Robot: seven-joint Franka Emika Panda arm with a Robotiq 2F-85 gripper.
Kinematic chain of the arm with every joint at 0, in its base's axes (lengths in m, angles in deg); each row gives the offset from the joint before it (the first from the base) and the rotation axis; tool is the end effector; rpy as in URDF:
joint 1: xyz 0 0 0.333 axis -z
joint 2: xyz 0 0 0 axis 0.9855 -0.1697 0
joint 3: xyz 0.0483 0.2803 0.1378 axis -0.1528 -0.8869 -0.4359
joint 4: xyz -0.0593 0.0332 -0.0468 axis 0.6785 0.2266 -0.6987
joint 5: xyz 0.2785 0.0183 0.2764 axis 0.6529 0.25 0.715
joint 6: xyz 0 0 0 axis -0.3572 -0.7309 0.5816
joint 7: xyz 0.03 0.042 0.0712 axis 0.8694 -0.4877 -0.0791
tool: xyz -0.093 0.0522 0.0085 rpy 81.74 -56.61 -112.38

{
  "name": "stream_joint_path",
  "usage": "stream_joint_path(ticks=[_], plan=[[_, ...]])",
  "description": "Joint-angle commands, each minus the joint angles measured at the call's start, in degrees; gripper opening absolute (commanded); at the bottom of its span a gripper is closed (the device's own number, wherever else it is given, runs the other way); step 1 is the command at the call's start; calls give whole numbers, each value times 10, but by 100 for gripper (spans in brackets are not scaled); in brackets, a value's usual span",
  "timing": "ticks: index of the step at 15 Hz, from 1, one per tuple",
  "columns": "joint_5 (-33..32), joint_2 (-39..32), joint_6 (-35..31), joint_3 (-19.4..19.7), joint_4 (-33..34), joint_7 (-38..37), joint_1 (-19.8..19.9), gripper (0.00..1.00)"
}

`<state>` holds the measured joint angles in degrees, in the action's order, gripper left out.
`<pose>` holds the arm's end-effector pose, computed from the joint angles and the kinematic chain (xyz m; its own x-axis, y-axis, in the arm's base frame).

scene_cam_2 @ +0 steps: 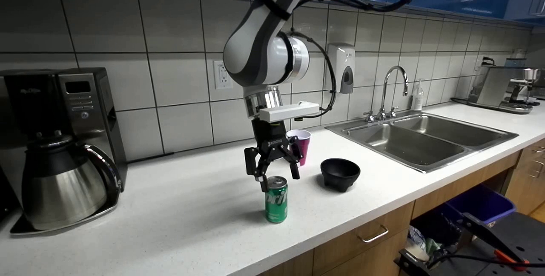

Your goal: Put the green can inside the black bowl

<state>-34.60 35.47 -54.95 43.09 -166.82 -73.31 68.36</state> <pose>0.5204 0.1884 0.1743 0.8907 0.2377 -0.3874 0.2397 -0.9699 -0.0442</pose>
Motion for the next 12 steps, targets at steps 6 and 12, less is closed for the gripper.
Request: stream_joint_path(ticks=[6,12], plan=[[-10,-58,44,10,67,-14,-7,100],[-10,-79,49,15,82,-14,-6,100]])
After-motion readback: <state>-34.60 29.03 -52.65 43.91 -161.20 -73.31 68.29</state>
